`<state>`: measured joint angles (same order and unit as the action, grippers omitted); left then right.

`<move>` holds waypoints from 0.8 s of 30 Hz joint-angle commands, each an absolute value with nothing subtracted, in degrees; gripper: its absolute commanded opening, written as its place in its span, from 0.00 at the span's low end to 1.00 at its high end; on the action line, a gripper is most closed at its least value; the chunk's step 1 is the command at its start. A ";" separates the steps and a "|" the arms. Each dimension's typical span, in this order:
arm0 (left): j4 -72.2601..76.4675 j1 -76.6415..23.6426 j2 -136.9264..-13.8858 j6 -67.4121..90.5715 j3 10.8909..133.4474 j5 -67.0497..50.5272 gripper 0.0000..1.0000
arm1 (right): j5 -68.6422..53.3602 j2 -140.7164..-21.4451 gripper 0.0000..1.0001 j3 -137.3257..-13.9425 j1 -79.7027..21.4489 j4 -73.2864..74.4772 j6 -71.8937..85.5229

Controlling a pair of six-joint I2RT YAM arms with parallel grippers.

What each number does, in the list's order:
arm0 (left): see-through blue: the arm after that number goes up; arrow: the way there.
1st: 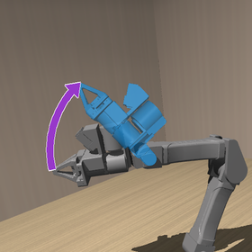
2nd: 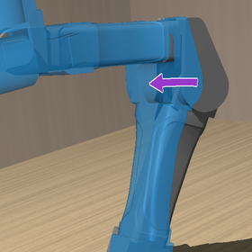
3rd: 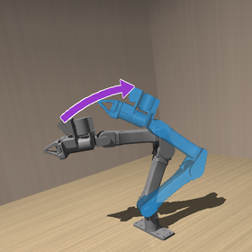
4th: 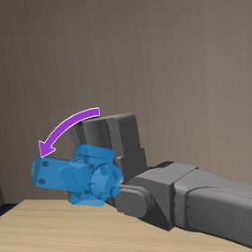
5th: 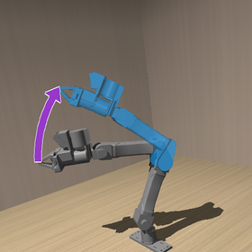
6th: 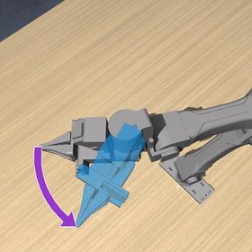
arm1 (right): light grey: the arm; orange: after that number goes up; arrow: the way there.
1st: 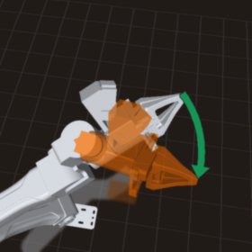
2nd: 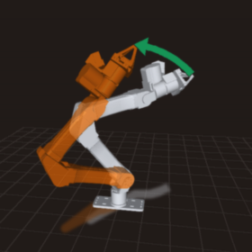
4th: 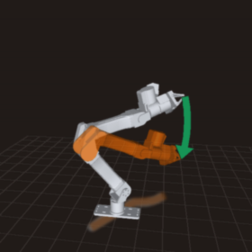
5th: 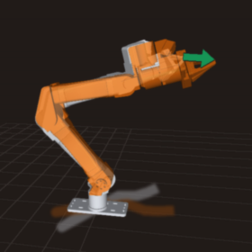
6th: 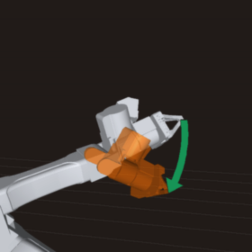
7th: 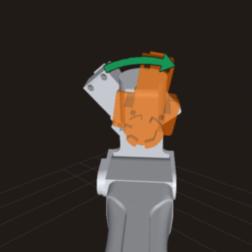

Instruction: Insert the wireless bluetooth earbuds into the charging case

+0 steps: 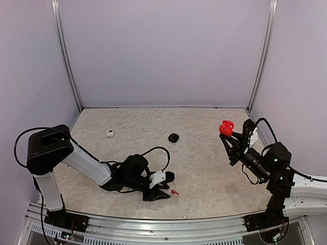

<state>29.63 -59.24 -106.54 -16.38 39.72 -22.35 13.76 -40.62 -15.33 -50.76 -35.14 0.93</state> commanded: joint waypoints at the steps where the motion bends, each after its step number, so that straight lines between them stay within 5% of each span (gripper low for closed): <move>1: 31.20 -58.73 -109.27 -19.01 41.55 -24.94 0.44 | 13.23 -41.06 0.00 -15.53 -50.25 -35.42 0.54; 24: 32.82 -56.95 -116.25 -20.22 44.48 -29.35 0.34 | 13.80 -40.21 0.00 -15.80 -50.11 -34.06 0.57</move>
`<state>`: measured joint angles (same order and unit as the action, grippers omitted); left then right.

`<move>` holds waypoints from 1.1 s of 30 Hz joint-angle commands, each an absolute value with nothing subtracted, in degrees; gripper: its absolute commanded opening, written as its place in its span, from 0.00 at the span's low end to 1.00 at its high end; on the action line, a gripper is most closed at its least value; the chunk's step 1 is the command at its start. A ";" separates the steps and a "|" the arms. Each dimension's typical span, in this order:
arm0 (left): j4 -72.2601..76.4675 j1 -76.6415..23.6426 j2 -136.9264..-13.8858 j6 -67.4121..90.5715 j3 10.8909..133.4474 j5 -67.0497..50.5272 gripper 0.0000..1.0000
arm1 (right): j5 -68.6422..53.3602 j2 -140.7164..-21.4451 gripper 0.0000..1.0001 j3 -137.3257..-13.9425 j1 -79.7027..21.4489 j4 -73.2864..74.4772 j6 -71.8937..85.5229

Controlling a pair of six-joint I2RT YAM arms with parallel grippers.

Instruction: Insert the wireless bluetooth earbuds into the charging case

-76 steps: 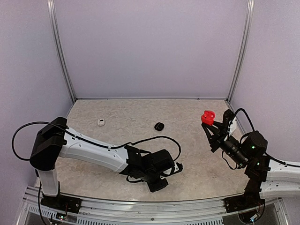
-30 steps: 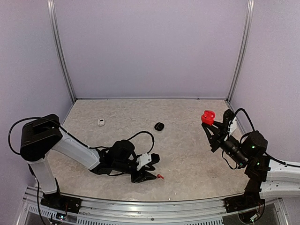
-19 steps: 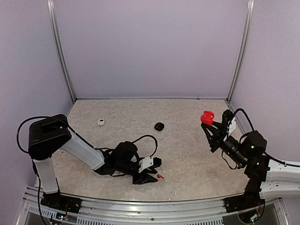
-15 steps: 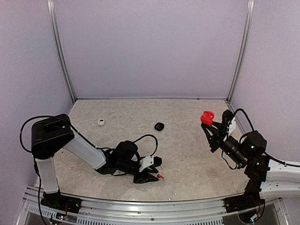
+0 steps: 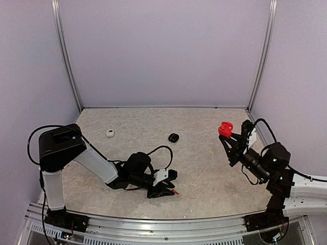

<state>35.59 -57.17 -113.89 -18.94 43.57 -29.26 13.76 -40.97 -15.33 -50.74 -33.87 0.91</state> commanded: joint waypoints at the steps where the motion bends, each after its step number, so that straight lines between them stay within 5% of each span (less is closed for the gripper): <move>1: 32.30 -56.95 -116.42 -20.47 44.74 -29.17 0.33 | 13.80 -40.16 0.00 -15.82 -50.10 -34.02 0.59; 19: 29.30 -58.10 -108.58 -18.97 42.77 -24.61 0.20 | 13.89 -38.80 0.00 -15.39 -50.10 -33.11 0.62; 27: 24.26 -58.21 -110.20 -20.06 45.26 -26.57 0.43 | 13.78 -38.78 0.00 -15.37 -50.15 -33.08 0.60; 33: 26.14 -56.96 -111.88 -21.06 45.32 -27.44 0.43 | 14.06 -37.95 0.00 -15.03 -49.97 -32.79 0.60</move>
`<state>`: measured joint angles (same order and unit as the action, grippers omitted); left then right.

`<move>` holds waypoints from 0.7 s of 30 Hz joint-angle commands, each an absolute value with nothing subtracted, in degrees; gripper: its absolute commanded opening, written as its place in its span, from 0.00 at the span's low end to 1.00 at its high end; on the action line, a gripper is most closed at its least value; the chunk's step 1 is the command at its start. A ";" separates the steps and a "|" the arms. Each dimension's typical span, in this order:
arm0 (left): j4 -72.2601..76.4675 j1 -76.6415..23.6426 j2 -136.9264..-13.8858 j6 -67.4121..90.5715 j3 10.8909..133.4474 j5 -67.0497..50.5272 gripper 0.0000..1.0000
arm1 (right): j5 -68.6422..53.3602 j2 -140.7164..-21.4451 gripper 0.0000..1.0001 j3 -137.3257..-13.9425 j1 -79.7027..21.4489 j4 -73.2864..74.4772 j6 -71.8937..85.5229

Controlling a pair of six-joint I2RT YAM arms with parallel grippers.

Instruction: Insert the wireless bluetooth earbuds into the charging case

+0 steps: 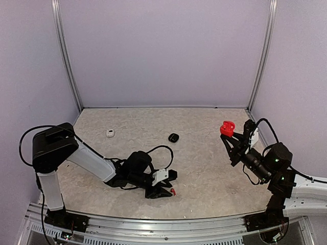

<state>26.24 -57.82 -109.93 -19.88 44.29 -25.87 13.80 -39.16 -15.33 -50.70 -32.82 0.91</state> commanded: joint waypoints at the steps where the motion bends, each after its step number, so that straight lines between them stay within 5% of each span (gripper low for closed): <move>1: 26.41 -56.61 -112.32 -21.34 45.53 -27.79 0.43 | 14.08 -38.03 0.00 -15.03 -50.00 -32.72 0.57; 9: 25.48 -56.32 -115.75 -22.77 48.43 -28.51 0.43 | 14.19 -38.20 0.00 -15.25 -49.99 -32.52 0.59; 21: 28.66 -59.53 -116.62 -15.49 48.43 -14.11 0.36 | 14.39 -38.75 0.00 -15.38 -50.00 -32.79 0.55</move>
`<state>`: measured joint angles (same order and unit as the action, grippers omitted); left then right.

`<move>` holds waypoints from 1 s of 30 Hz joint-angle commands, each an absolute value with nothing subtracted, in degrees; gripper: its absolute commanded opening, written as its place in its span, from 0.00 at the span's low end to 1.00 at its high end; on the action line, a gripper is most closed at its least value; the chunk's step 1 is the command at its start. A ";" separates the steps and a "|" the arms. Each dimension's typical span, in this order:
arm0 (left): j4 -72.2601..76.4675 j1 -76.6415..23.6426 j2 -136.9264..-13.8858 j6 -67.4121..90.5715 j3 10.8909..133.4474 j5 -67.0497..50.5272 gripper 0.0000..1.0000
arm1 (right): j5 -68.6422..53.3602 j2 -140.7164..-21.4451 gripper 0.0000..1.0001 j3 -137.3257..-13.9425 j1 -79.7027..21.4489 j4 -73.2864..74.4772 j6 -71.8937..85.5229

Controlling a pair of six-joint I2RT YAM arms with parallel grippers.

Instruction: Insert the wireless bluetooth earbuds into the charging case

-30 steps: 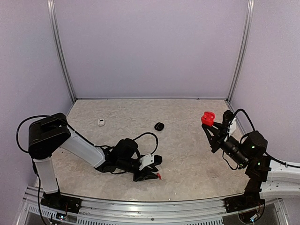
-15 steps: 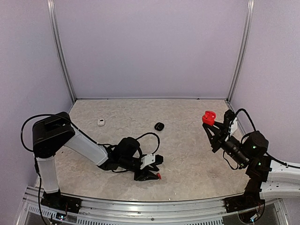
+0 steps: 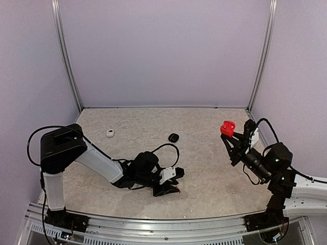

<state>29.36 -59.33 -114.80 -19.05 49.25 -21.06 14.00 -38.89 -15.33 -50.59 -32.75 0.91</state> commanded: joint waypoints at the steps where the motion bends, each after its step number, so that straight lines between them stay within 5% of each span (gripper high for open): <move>1: 29.40 -59.16 -116.28 -14.21 48.04 -13.02 0.35 | 14.48 -38.63 0.00 -15.38 -50.00 -32.72 0.61; 19: 27.41 -60.21 -120.22 -11.86 53.64 -12.18 0.38 | 14.41 -38.37 0.00 -15.47 -49.97 -32.43 0.59; 30: 23.50 -59.99 -119.05 -19.77 52.94 -21.63 0.49 | 14.70 -38.00 0.00 -15.29 -50.01 -32.12 0.70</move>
